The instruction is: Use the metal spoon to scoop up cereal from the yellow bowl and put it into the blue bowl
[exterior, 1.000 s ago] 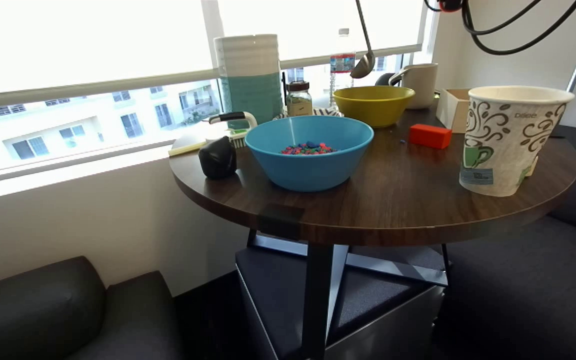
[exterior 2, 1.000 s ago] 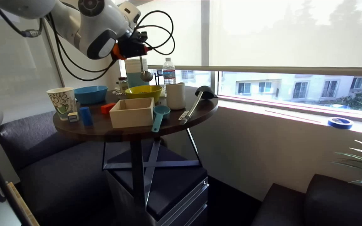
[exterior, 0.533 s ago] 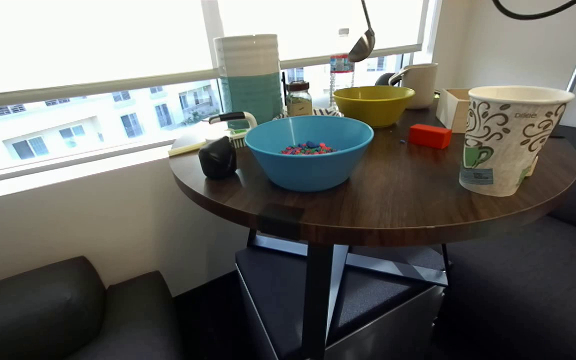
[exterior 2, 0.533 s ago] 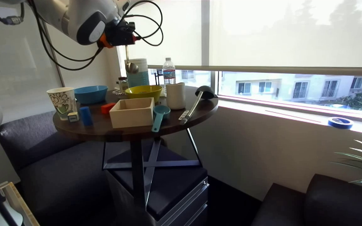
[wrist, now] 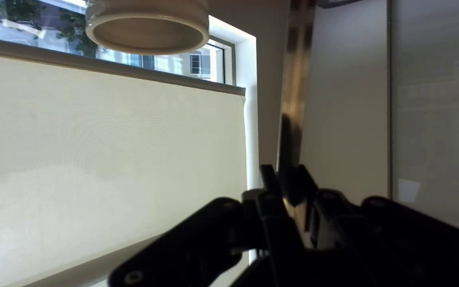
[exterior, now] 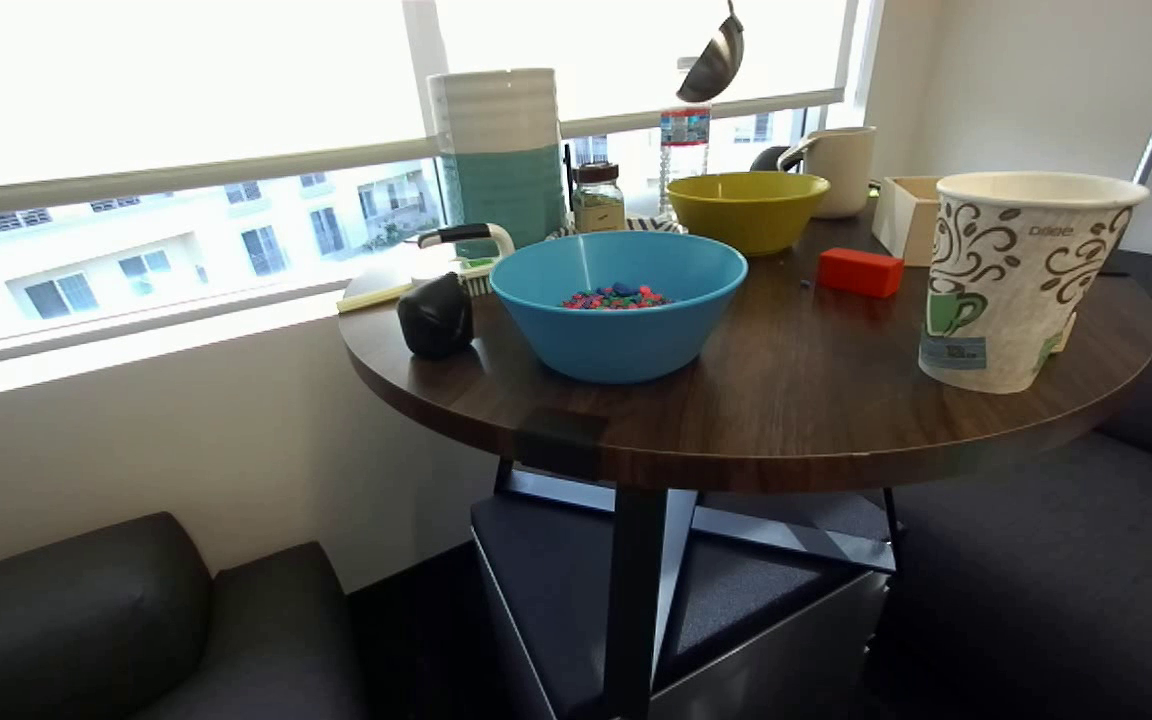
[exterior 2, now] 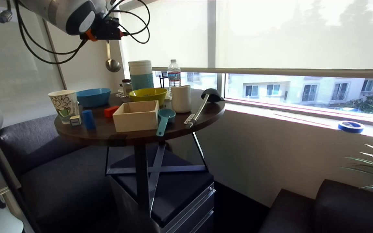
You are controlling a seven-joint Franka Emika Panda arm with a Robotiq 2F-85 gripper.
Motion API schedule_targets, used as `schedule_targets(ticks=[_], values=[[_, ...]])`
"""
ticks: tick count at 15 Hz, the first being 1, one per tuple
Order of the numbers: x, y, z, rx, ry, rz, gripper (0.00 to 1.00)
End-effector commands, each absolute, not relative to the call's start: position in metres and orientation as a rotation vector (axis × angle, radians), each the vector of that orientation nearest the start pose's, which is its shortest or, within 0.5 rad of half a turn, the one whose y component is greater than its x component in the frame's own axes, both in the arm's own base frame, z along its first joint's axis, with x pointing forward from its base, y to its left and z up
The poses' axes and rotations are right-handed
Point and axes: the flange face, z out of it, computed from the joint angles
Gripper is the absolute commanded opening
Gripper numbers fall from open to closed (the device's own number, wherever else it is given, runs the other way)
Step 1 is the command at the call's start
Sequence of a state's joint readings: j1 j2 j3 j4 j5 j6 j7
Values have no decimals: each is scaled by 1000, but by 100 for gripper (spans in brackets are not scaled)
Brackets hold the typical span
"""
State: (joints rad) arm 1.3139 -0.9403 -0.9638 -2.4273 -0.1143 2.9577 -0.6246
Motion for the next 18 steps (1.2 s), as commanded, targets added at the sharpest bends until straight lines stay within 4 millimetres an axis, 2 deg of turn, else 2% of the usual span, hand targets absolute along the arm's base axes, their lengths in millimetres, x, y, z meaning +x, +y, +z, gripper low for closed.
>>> schedule_targets(ticks=[1, 6, 14, 18], values=[[444, 68, 595, -1888, -893, -1366, 4], [445, 106, 582, -1861, -908, -1211, 4], [463, 135, 547, -1965, -945, -1050, 4], [475, 159, 539, -2033, -1005, -996, 4]])
